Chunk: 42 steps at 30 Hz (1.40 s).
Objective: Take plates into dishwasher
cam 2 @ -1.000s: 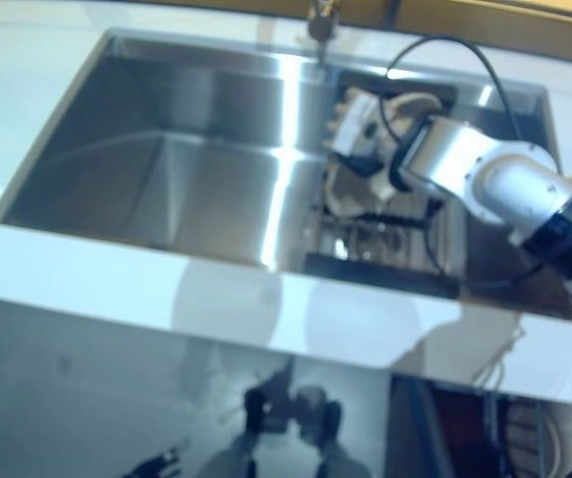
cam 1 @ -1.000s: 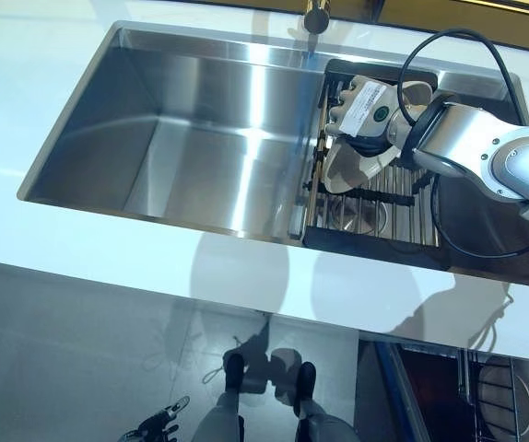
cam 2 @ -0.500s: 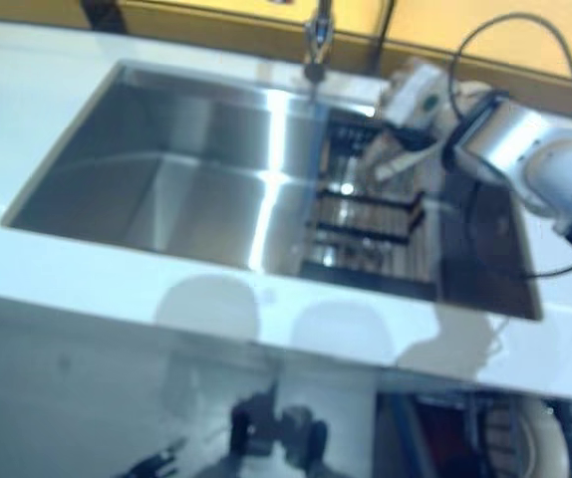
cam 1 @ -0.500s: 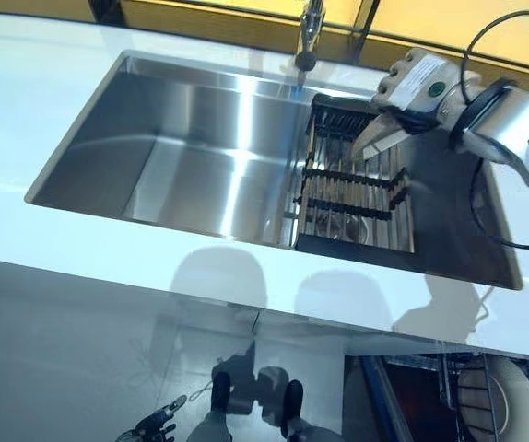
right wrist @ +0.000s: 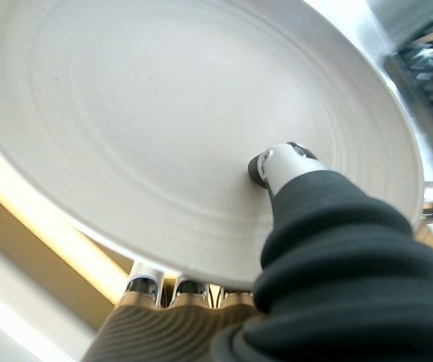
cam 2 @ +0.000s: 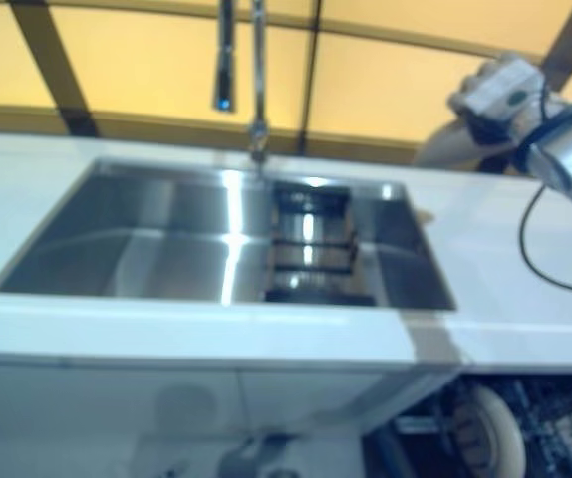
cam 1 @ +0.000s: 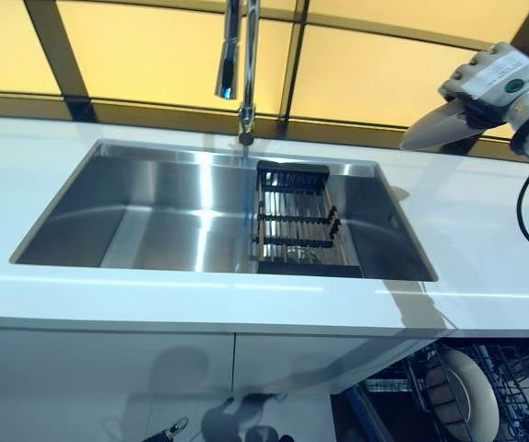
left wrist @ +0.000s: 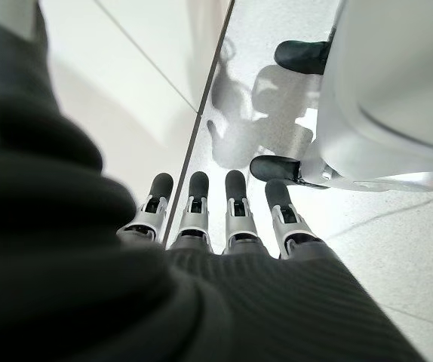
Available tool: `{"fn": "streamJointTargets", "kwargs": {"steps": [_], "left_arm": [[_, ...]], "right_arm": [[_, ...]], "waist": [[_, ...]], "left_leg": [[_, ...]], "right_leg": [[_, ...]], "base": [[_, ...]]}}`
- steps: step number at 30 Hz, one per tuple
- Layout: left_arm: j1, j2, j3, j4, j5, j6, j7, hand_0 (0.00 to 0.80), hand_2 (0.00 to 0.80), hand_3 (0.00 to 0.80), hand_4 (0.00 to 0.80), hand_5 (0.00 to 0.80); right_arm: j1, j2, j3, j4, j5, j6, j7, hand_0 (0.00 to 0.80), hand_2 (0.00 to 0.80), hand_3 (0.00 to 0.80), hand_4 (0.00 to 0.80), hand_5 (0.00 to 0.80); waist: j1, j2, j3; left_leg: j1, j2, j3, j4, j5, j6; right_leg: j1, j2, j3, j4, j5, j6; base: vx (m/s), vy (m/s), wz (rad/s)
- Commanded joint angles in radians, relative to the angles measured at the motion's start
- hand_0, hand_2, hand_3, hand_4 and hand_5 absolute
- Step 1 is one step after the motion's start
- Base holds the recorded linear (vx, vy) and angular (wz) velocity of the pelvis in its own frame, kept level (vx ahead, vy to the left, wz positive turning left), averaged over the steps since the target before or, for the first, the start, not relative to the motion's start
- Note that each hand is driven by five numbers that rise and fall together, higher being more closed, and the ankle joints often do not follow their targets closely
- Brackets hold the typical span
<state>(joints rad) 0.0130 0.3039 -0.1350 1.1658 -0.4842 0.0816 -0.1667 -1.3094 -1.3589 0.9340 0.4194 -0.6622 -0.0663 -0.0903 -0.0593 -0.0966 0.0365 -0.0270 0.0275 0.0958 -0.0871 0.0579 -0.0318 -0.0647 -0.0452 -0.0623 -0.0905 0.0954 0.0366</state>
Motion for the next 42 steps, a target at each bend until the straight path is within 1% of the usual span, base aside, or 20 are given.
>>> {"fn": "streamJointTargets", "kwargs": {"steps": [1,3,4,5,6,7,9,12,15,17,22,26,31,34,36,38,40,42], "left_arm": [[-0.012,0.013,-0.01,0.056,0.02,0.001,-0.005,0.0,0.0,0.0,0.0,0.0],[-0.009,0.011,-0.005,0.056,0.014,0.006,-0.005,0.0,0.0,0.0,0.0,0.0],[-0.01,0.007,-0.002,0.056,0.009,0.01,-0.005,0.0,0.0,0.0,0.0,0.0],[-0.01,0.008,-0.004,0.057,0.002,0.011,-0.006,0.0,0.0,0.0,0.0,0.0],[-0.005,-0.001,-0.001,0.056,0.001,0.01,-0.008,0.0,0.0,0.0,0.0,0.0],[0.001,-0.001,-0.002,0.057,0.001,0.006,-0.008,0.0,0.0,0.0,0.0,0.0],[0.012,-0.003,0.0,0.06,0.003,-0.001,-0.007,0.0,0.0,0.0,0.0,0.0],[0.016,0.003,0.004,0.067,0.005,0.001,-0.014,0.0,0.0,0.0,0.0,0.0],[0.015,0.005,0.001,0.068,0.005,0.006,-0.015,0.0,0.0,0.0,0.0,0.0],[0.016,0.009,-0.002,0.069,0.007,0.007,-0.016,0.0,0.0,0.0,0.0,0.0],[0.019,0.009,-0.004,0.073,0.019,-0.007,-0.014,0.0,0.0,0.0,0.0,0.0],[0.012,0.011,-0.009,0.066,0.023,-0.006,-0.015,0.0,0.0,0.0,0.0,0.0],[0.001,0.017,-0.01,0.066,0.04,0.0,-0.018,0.0,0.0,0.0,0.0,0.0],[-0.001,0.018,-0.005,0.069,0.059,0.002,-0.023,0.0,0.0,0.0,0.0,0.0],[-0.004,0.019,-0.007,0.067,0.069,0.004,-0.023,0.0,0.0,0.0,0.0,0.0],[-0.005,0.02,-0.009,0.061,0.073,0.007,-0.02,0.0,0.0,0.0,0.0,0.0],[-0.006,0.022,-0.009,0.059,0.075,0.008,-0.023,0.0,0.0,0.0,0.0,0.0],[-0.006,0.02,-0.005,0.055,0.071,0.003,-0.023,0.0,0.0,0.0,0.0,0.0]], "right_arm": [[0.03,-0.117,-0.155,0.106,0.185,0.092,-0.067,0.8,0.8,0.8,0.8,0.8],[0.122,-0.144,-0.253,0.127,0.27,0.086,-0.074,0.8,0.8,0.8,0.8,0.8],[0.198,-0.154,-0.327,0.141,0.291,0.074,-0.075,0.8,0.8,0.8,0.8,0.8],[0.256,-0.159,-0.383,0.14,0.3,0.072,-0.075,0.8,0.8,0.8,0.8,0.8],[0.317,-0.161,-0.434,0.151,0.322,0.074,-0.077,0.8,0.8,0.8,0.8,0.8],[0.452,-0.163,-0.559,0.156,0.332,0.066,-0.083,0.8,0.8,0.8,0.8,0.8],[0.634,-0.157,-0.72,0.167,0.367,0.07,-0.098,0.8,0.8,0.8,0.8,0.8],[0.846,-0.148,-0.917,0.194,0.423,0.06,-0.115,0.8,0.8,0.8,0.8,0.8],[1.02,-0.113,-1.072,0.205,0.446,0.05,-0.122,0.8,0.8,0.8,0.8,0.8],[1.097,-0.094,-1.138,0.196,0.458,0.054,-0.12,0.8,0.8,0.8,0.8,0.8],[1.207,-0.046,-1.219,0.204,0.458,0.041,-0.134,0.8,0.8,0.8,0.8,0.8],[1.273,-0.002,-1.263,0.207,0.479,0.048,-0.144,0.8,0.8,0.8,0.8,0.8],[1.314,0.07,-1.272,0.183,0.491,0.05,-0.143,0.8,0.8,0.8,0.8,0.8],[1.31,0.113,-1.256,0.16,0.515,0.065,-0.15,0.8,0.8,0.8,0.8,0.8],[1.293,0.142,-1.235,0.148,0.522,0.079,-0.147,0.8,0.8,0.8,0.8,0.8],[1.264,0.193,-1.205,0.109,0.533,0.115,-0.137,0.8,0.8,0.8,0.8,0.8],[1.25,0.215,-1.19,0.096,0.535,0.132,-0.133,0.8,0.8,0.8,0.8,0.8],[1.222,0.256,-1.161,0.075,0.538,0.188,-0.122,0.8,0.8,0.8,0.8,0.8]], "waist": [[-0.017,-0.011,-0.029],[-0.033,-0.008,-0.034],[-0.044,-0.002,-0.036],[-0.049,-0.002,-0.036],[-0.063,0.006,-0.038],[-0.07,0.004,-0.038],[-0.086,0.007,-0.04],[-0.101,0.009,-0.04],[-0.114,0.012,-0.032],[-0.12,0.015,-0.027],[-0.131,0.021,-0.022],[-0.136,0.026,-0.013],[-0.142,0.032,-0.001],[-0.143,0.038,0.004],[-0.144,0.044,0.01],[-0.145,0.054,0.017],[-0.146,0.058,0.021],[-0.147,0.069,0.027]], "left_leg": [[0.046,-0.038,0.022,0.0,-0.113,0.053],[0.055,-0.034,0.035,0.0,-0.117,0.053],[0.06,-0.031,0.042,0.0,-0.12,0.054],[0.062,-0.03,0.046,0.0,-0.121,0.054],[0.066,-0.028,0.052,0.0,-0.122,0.054],[0.07,-0.025,0.06,0.0,-0.123,0.054],[0.076,-0.022,0.073,0.0,-0.124,0.055],[0.079,-0.017,0.094,0.0,-0.125,0.056],[0.084,-0.012,0.112,0.0,-0.126,0.056],[0.09,-0.009,0.123,0.0,-0.127,0.058],[0.094,-0.005,0.14,0.0,-0.129,0.059],[0.09,-0.001,0.15,0.0,-0.129,0.058],[0.087,0.002,0.156,0.0,-0.127,0.059],[0.089,0.003,0.158,0.0,-0.129,0.06],[0.091,0.003,0.159,0.0,-0.13,0.06],[0.09,0.002,0.16,0.0,-0.128,0.06],[0.09,0.002,0.16,0.0,-0.127,0.06],[0.09,0.001,0.162,0.0,-0.127,0.06]], "right_leg": [[0.054,0.039,0.02,0.003,-0.063,0.057],[0.058,0.045,0.036,0.003,-0.062,0.057],[0.06,0.046,0.043,0.003,-0.06,0.058],[0.061,0.048,0.048,0.003,-0.06,0.058],[0.061,0.051,0.056,0.003,-0.059,0.058],[0.063,0.054,0.065,0.003,-0.059,0.058],[0.064,0.059,0.075,0.003,-0.056,0.057],[0.062,0.063,0.085,0.003,-0.052,0.057],[0.062,0.066,0.09,0.003,-0.049,0.056],[0.062,0.068,0.096,0.003,-0.048,0.054],[0.057,0.073,0.109,0.003,-0.046,0.054],[0.05,0.075,0.113,0.003,-0.042,0.054],[0.043,0.074,0.11,0.003,-0.038,0.053],[0.042,0.073,0.11,0.003,-0.037,0.053],[0.043,0.072,0.107,0.003,-0.038,0.053],[0.039,0.071,0.106,0.003,-0.037,0.052],[0.039,0.07,0.105,0.003,-0.036,0.051],[0.036,0.069,0.102,0.003,-0.036,0.051]], "base": [[0.036,-0.02,-0.23],[0.023,-0.019,-0.25],[0.011,-0.015,-0.2],[0.007,-0.02,-0.14],[0.002,-0.028,-0.19],[0.001,-0.042,-0.2],[-0.001,-0.048,-0.26],[-0.018,-0.055,-0.22],[-0.022,-0.062,-0.19],[0.001,-0.058,-0.19],[0.011,-0.06,-0.15],[0.001,-0.063,-0.03],[-0.002,-0.066,-0.01],[-0.005,-0.061,-0.01],[-0.016,-0.055,-0.01],[-0.032,-0.048,-0.01],[-0.025,-0.029,-0.03],[-0.039,-0.035,-0.04]]}}
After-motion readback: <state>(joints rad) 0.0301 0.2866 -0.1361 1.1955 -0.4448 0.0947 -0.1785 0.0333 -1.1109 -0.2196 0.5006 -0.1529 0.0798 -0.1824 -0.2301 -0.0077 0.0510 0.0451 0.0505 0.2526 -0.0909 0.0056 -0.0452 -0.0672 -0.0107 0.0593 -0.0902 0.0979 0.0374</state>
